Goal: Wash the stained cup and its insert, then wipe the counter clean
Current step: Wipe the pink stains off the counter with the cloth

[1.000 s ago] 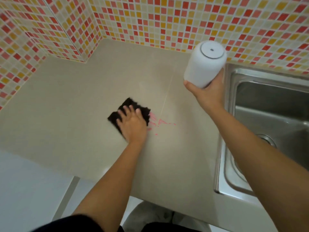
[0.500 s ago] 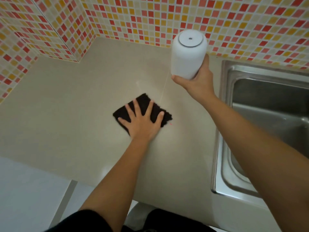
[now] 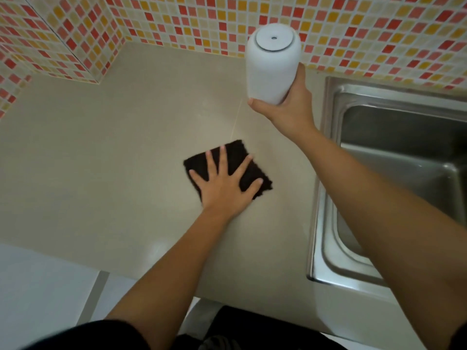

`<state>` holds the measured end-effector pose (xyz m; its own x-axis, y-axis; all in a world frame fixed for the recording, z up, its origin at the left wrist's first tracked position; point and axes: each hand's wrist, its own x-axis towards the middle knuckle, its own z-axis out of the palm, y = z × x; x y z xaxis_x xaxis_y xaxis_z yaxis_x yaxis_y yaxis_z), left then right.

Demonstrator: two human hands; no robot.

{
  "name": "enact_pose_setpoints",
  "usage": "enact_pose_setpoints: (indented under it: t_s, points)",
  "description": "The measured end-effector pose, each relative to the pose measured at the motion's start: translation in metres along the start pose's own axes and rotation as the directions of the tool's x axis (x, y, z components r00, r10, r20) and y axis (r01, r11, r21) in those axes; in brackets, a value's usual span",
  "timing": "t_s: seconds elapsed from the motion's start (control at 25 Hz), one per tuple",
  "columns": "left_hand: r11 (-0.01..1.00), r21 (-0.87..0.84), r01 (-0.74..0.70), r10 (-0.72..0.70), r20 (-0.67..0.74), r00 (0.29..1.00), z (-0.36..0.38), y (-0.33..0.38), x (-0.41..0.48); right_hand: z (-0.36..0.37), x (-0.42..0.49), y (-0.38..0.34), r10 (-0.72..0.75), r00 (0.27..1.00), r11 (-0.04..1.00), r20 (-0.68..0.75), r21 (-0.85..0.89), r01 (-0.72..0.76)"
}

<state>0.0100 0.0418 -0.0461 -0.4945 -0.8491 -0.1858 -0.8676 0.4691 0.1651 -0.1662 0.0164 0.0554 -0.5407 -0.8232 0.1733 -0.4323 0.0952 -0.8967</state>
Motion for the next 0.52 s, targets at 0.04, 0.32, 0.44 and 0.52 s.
enact_pose_setpoints:
  t_s: [0.04,0.32,0.44,0.52]
  points:
    - [0.999,-0.002,-0.047,0.047,0.011,0.999,0.0,0.02,0.005,-0.001,0.001,0.002,0.001,1.0,1.0,-0.006,0.0,-0.001]
    - [0.964,0.11,-0.241,0.25,-0.079,0.965,0.005,-0.057,-0.076,0.008,0.0,0.017,0.056,0.998,0.998,-0.017,0.011,-0.056]
    - [0.998,0.013,0.054,-0.053,-0.069,0.996,-0.023,-0.095,0.012,0.009,-0.001,0.019,0.068,0.998,0.998,-0.011,0.018,-0.068]
    - [0.993,-0.026,0.116,-0.117,-0.031,0.993,-0.028,-0.071,0.062,0.008,0.002,0.018,0.054,0.998,0.999,-0.017,0.006,-0.054]
